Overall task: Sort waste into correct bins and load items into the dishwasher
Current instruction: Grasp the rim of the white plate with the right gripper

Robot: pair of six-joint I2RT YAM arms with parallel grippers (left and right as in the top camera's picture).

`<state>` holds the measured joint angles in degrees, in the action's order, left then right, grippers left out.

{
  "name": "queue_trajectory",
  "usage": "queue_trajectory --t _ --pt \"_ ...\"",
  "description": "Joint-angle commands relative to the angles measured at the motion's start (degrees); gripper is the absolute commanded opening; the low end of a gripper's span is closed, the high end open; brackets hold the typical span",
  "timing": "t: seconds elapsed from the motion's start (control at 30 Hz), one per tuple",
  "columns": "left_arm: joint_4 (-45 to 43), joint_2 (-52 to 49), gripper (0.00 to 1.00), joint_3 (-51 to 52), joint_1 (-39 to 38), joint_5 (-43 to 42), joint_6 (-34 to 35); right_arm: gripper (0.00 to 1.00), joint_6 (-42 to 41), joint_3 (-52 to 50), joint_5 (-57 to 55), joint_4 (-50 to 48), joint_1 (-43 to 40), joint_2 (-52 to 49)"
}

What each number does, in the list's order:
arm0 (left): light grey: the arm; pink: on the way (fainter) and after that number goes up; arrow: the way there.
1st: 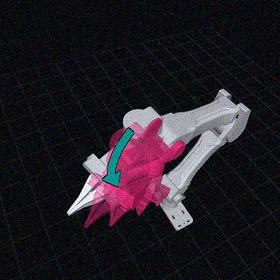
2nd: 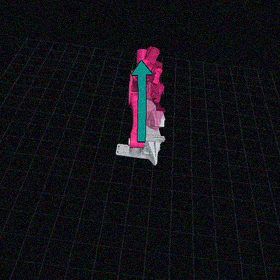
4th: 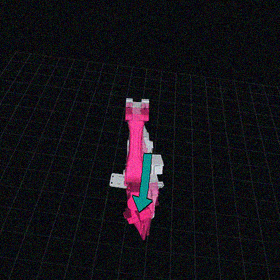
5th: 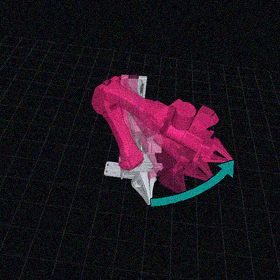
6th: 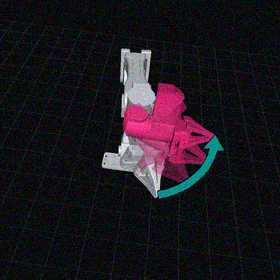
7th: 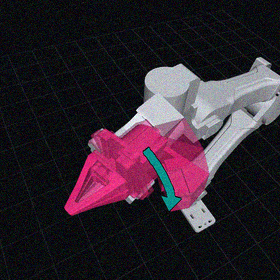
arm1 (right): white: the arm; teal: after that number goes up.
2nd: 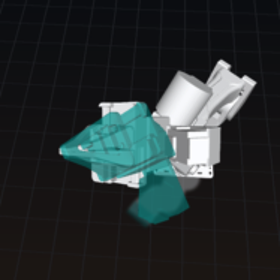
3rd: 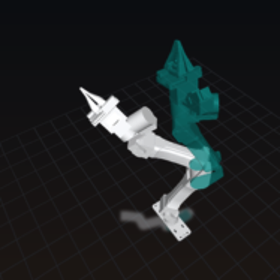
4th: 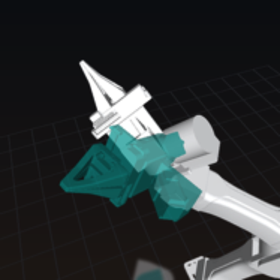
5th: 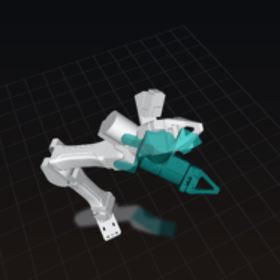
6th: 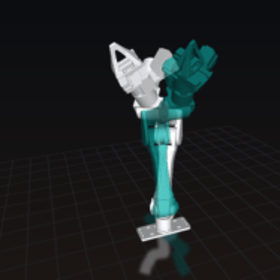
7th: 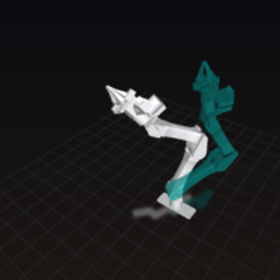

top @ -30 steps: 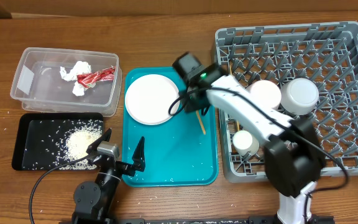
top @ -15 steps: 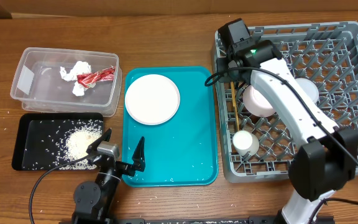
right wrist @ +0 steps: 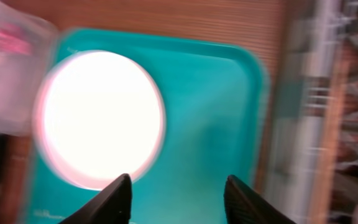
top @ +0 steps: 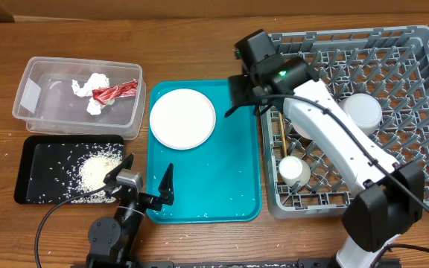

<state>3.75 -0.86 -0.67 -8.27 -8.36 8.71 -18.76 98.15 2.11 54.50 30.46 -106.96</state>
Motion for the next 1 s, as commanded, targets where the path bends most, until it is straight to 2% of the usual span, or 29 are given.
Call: queue_trajectory --t 0.0,0.2,0.43,0.47,0.53,0.57,0.6,0.8,0.87,0.97 --pt "-0.2 0.5 1.0 0.4 -0.5 -0.1 -1.0 0.49 -10.0 -1.7 3.8 -2.8 2.3 -1.4" --pt "-0.2 0.5 1.0 0.4 -0.5 -0.1 -1.0 0.49 -17.1 -3.8 3.3 -7.6 4.3 -12.6" --pt "-0.2 0.5 1.0 0.4 -0.5 -0.1 -1.0 0.43 -19.0 -3.8 3.4 -9.7 4.3 -19.8" --pt "-0.2 0.5 1.0 0.4 -0.5 -0.1 -1.0 0.41 -19.3 -3.8 3.4 -9.7 4.3 -20.4" --pt "-0.2 0.5 1.0 0.4 -0.5 -0.1 -1.0 0.21 -19.3 -3.8 3.4 -9.0 4.3 -21.1" --pt "-0.2 0.5 1.0 0.4 -0.5 -0.1 -1.0 0.07 -19.3 -3.8 3.3 -8.2 4.3 -21.1" --pt "-0.2 0.5 1.0 0.4 -0.5 -0.1 -1.0 0.04 -19.2 -3.8 3.3 -7.9 4.3 -21.0" --pt "-0.2 0.5 1.0 0.4 -0.5 -0.1 -1.0 0.04 -19.0 -3.5 1.3 -6.9 3.7 -14.9" --pt "-0.2 0.5 1.0 0.4 -0.5 -0.1 -1.0 0.04 -19.0 -3.5 -1.9 -6.1 3.5 -11.4" --pt "-0.2 0.5 1.0 0.4 -0.5 -0.1 -1.0 0.04 -18.5 -3.5 -12.8 -3.8 3.4 -1.9"
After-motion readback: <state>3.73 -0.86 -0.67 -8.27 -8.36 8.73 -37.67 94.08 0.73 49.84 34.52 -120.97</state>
